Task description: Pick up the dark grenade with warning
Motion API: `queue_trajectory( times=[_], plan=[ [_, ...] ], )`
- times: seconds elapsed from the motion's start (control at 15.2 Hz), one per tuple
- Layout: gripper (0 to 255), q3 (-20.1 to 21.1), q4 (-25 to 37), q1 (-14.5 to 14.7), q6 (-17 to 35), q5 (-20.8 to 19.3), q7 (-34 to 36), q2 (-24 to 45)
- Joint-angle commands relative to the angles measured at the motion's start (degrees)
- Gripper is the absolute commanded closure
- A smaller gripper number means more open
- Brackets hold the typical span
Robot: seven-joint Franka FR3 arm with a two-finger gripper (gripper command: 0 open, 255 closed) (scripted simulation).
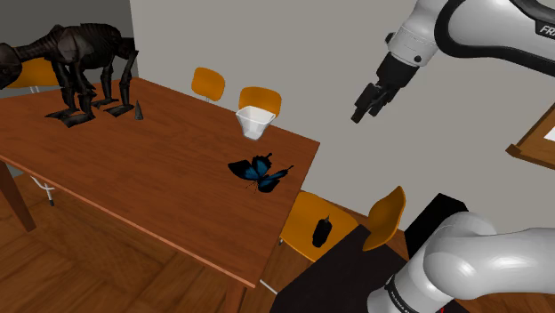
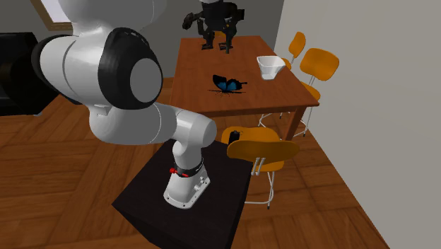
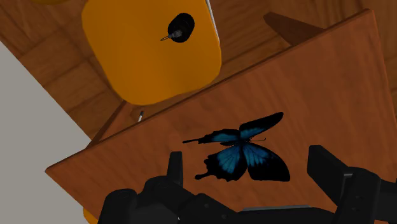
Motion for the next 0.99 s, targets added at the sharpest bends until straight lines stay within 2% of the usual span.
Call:
queue_trajectory(
  times=[0.0, 0.46, 0.92],
  plan=[
    [0, 0.0, 0.0, 0.0, 0.0, 0.0, 0.0, 0.0],
    [0, -3.2, -11.5, -0.6, 9.4, -0.5, -2.2, 1.2],
    [0, -6.6, -20.8, -1.6, 19.8, -1.3, -4.7, 5.6]
  ],
)
